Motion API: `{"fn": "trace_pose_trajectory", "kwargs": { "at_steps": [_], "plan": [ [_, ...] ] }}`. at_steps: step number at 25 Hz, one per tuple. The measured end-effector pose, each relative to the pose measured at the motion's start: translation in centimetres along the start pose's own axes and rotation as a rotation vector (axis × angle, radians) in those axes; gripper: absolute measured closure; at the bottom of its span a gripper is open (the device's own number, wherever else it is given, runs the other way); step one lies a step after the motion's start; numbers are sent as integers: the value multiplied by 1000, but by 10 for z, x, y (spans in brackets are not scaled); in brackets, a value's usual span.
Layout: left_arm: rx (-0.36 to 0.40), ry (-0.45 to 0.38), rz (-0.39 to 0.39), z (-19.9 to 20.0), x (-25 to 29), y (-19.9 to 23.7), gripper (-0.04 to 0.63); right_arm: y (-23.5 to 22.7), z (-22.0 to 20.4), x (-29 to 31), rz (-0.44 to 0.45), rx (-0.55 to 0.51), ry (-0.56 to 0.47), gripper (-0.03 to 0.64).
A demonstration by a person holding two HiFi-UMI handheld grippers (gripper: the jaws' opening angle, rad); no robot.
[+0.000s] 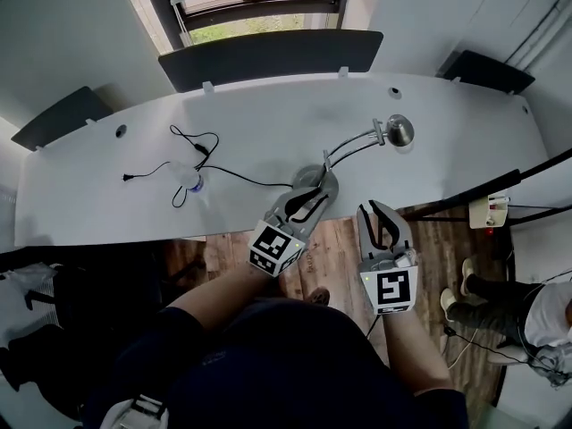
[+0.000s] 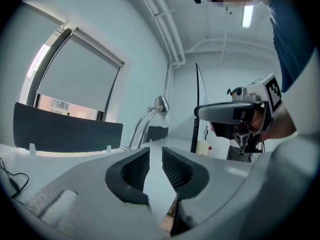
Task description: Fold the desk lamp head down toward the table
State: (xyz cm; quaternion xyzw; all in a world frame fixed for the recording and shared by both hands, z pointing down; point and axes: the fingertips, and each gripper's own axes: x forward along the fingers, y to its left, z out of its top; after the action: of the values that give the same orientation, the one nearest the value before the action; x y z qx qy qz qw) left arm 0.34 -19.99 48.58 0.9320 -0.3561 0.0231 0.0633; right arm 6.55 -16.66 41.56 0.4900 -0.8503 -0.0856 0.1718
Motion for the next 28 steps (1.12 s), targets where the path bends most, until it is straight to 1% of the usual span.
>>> {"fn": "trace_pose_trajectory", "kwargs": {
  "at_steps": [2, 5, 8, 10, 13, 17, 20, 23, 28],
  "plan": [
    [11, 20, -2, -7, 7, 12, 521, -3, 2, 12, -20, -45, 23, 538],
    [28, 63, -10, -20, 17, 27, 483, -10, -1, 26, -54, -159, 74, 510],
    [48, 111, -30, -36, 28, 37, 455, -18, 0, 37, -91, -278, 115, 495],
    [63, 128, -46, -43, 35, 41, 442, -22, 2, 43, -108, -347, 136, 491],
    [77, 134, -60, -49, 46, 46, 436, -30, 2, 53, -137, -443, 169, 482],
    [90, 183, -60, -58, 58, 51, 433, -45, 0, 63, -187, -624, 238, 464],
    [97, 196, -67, -61, 67, 53, 433, -57, 3, 72, -212, -740, 265, 457],
    [104, 197, -75, -62, 73, 52, 433, -67, 5, 81, -222, -817, 288, 457],
    [121, 201, -66, -61, 82, 55, 433, -82, 3, 93, -241, -913, 327, 457]
  ]
}}
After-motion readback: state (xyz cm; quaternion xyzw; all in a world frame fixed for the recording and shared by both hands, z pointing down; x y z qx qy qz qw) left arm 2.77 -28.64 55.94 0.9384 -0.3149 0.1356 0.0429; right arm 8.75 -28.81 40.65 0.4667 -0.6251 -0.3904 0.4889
